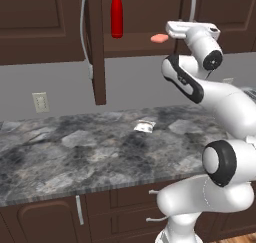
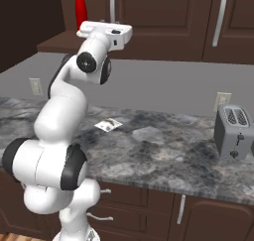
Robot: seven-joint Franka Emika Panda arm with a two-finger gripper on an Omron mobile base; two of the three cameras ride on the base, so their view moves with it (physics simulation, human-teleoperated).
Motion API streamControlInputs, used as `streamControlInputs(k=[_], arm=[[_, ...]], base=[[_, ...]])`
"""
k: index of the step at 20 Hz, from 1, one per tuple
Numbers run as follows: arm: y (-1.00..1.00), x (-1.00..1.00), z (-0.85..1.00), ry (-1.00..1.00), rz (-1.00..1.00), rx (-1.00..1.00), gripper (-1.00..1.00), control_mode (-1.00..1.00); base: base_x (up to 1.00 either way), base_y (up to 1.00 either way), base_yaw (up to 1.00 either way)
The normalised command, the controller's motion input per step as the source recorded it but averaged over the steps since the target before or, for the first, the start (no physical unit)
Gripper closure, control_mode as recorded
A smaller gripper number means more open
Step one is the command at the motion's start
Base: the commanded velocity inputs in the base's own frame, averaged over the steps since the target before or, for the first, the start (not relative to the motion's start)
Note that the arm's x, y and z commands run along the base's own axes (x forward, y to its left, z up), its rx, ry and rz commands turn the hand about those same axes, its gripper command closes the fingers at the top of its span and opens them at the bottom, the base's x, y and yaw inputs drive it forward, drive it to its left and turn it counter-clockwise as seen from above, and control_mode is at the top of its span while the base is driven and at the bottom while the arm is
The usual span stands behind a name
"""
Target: Pick the bar soap and dish brush from the cabinet and place them on the counter.
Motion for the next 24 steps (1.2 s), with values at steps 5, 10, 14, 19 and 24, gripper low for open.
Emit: streamControlInputs(k=[5, 10, 14, 19, 24], arm=[[-0.02, 0.08, 0.0, 0.15, 0.09, -0.01, 1.0, -1.0], [-0.35, -0.06, 0.0, 0.07, 0.08, -0.01, 1.0, -1.0], [-0.49, -0.23, 0.0, 0.05, 0.03, 0.0, 1.0, -1.0], [-0.38, -0.32, 0.0, 0.08, 0.0, 0.0, 1.0, -1.0], [-0.35, -0.38, 0.0, 0.1, 0.0, 0.0, 1.0, -1.0]], base=[[0.0, 0.0, 0.0], [0.0, 0.0, 0.0], [0.0, 0.0, 0.0], [0.0, 0.0, 0.0], [0.0, 0.0, 0.0]])
